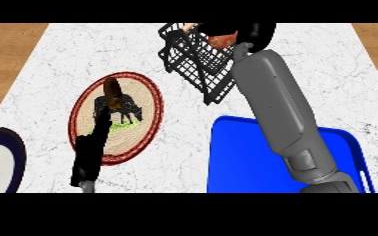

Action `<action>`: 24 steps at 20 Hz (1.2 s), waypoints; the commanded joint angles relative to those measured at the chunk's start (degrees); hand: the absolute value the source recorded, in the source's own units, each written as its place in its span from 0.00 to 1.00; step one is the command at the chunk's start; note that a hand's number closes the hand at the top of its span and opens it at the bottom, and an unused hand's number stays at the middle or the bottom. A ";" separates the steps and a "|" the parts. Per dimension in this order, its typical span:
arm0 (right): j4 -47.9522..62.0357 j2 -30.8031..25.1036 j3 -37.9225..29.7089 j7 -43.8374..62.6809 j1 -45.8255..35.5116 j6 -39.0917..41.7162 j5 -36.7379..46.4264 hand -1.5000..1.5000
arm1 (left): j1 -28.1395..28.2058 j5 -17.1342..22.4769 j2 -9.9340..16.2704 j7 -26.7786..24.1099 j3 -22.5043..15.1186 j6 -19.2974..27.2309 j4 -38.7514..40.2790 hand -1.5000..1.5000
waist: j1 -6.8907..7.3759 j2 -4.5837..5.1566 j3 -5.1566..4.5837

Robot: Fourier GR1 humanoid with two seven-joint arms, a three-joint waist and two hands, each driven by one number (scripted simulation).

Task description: Pick the squash from the tray and place it in the tiered basket

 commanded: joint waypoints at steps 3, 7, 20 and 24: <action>-7.43 -1.94 -2.08 5.72 2.13 -10.49 7.28 0.00 | 2.22 0.38 -0.55 0.14 0.80 1.16 -0.83 0.50 | -2.57 -1.65 -0.05; -15.92 -6.00 -6.10 10.95 8.16 -8.60 10.03 0.00 | 4.05 0.53 -0.15 -1.86 1.50 1.09 -0.31 0.50 | -3.74 -1.89 -0.04; -66.75 -14.88 -9.60 17.29 42.38 13.89 -2.91 0.00 | 6.79 1.62 0.75 -0.84 3.64 1.73 -2.40 0.50 | -8.18 -2.81 0.11; -81.92 -17.13 -14.11 16.44 54.80 17.01 -12.39 0.00 | 7.12 1.91 1.95 -2.09 4.05 0.49 -3.10 0.50 | -7.05 -2.38 0.13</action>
